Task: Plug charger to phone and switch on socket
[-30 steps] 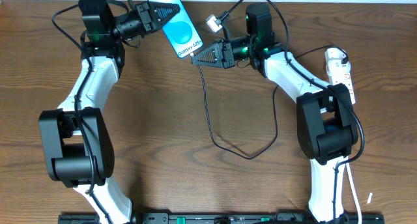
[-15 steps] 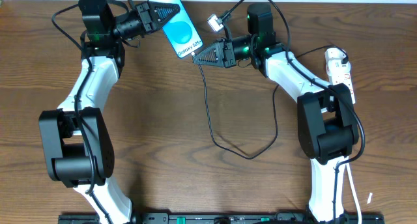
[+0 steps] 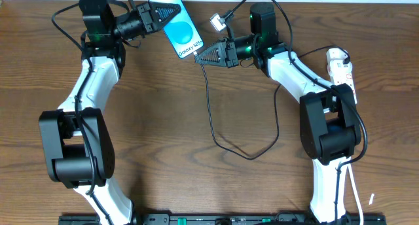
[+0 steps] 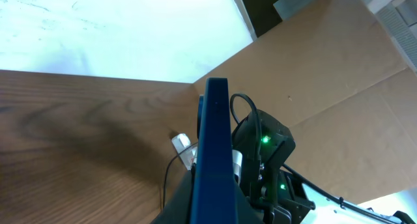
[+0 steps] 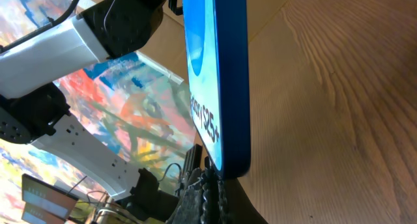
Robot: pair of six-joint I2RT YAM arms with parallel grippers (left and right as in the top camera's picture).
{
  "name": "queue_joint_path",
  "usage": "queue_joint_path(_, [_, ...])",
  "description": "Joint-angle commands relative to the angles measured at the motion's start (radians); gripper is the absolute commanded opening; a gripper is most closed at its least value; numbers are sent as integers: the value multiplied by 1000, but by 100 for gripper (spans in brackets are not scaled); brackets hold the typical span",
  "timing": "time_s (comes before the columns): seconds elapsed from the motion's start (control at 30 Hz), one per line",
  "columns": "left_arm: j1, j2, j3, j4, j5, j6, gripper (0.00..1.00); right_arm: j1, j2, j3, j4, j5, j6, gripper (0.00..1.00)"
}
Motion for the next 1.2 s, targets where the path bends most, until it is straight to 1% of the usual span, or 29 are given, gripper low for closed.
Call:
queue_joint_path(0.0, [-10,-36,13,7,36,23,7,-7,-32,0,6,-7,10,1])
queue_joint_path(1.17, [-39,-36,14,7,40,2,8,-7,-32,0,6,-6,3,1])
